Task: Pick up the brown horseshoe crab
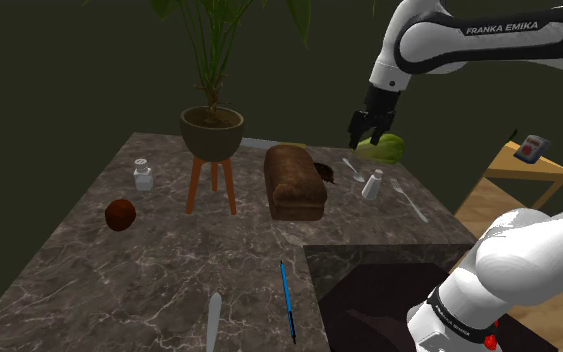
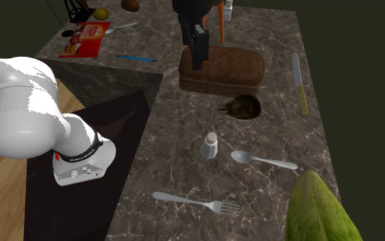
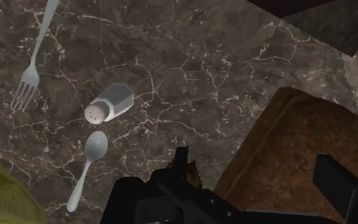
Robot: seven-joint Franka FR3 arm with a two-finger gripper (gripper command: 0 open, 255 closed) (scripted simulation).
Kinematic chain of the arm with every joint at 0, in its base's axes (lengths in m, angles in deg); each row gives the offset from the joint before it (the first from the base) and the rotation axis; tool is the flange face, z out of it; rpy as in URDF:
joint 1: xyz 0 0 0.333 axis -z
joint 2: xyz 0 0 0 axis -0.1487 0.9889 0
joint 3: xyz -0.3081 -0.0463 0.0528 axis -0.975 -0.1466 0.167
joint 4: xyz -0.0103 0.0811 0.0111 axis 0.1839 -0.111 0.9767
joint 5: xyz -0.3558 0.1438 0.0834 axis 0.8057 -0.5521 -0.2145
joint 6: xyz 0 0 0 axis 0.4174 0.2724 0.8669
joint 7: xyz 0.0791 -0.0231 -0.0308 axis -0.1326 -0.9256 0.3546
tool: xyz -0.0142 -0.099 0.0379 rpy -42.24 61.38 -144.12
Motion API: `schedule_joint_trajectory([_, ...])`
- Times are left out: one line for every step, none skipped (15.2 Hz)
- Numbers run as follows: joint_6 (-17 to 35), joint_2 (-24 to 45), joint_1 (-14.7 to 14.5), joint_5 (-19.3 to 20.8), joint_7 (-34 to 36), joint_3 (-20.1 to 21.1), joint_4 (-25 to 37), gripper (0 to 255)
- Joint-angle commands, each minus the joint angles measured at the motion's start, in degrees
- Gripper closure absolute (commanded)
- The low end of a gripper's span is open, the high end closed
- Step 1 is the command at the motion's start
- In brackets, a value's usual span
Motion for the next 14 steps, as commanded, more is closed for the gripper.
schedule_joint_trajectory([3.56, 3.90, 0.40, -0.31, -1.44, -1.53, -0.26, 0])
schedule_joint_trajectory([4.96, 5.82, 0.51, -0.62, -2.01, -2.12, -0.07, 0])
schedule_joint_trajectory([6.31, 7.78, 0.60, -0.97, -2.61, -2.71, 0.20, 0])
schedule_joint_trajectory([7.63, 9.79, 0.68, -1.38, -3.23, -3.28, 0.53, 0])
schedule_joint_trajectory([8.90, 11.83, 0.75, -1.84, -3.88, -3.84, 0.94, 0])
schedule_joint_trajectory([10.12, 13.91, 0.82, -2.36, -4.55, -4.38, 1.42, 0])
schedule_joint_trajectory([11.29, 16.03, 0.88, -2.94, -5.26, -4.91, 1.98, 0])
schedule_joint_trajectory([12.41, 18.18, 0.94, -3.58, -6.00, -5.41, 2.60, 0])
schedule_joint_trajectory([13.47, 20.35, 1.01, -4.29, -6.77, -5.87, 3.30, 0])
schedule_joint_trajectory([14.47, 22.56, 1.09, -5.05, -7.57, -6.31, 4.06, 0])
schedule_joint_trajectory([15.40, 24.78, 1.19, -5.87, -8.39, -6.71, 4.90, 0])
schedule_joint_trajectory([16.26, 27.03, 1.32, -6.75, -9.24, -7.05, 5.81, 0])
schedule_joint_trajectory([17.05, 29.30, 1.47, -7.67, -10.11, -7.36, 6.79, 0])
schedule_joint_trajectory([17.78, 31.58, 1.66, -8.63, -10.98, -7.60, 7.84, 0])
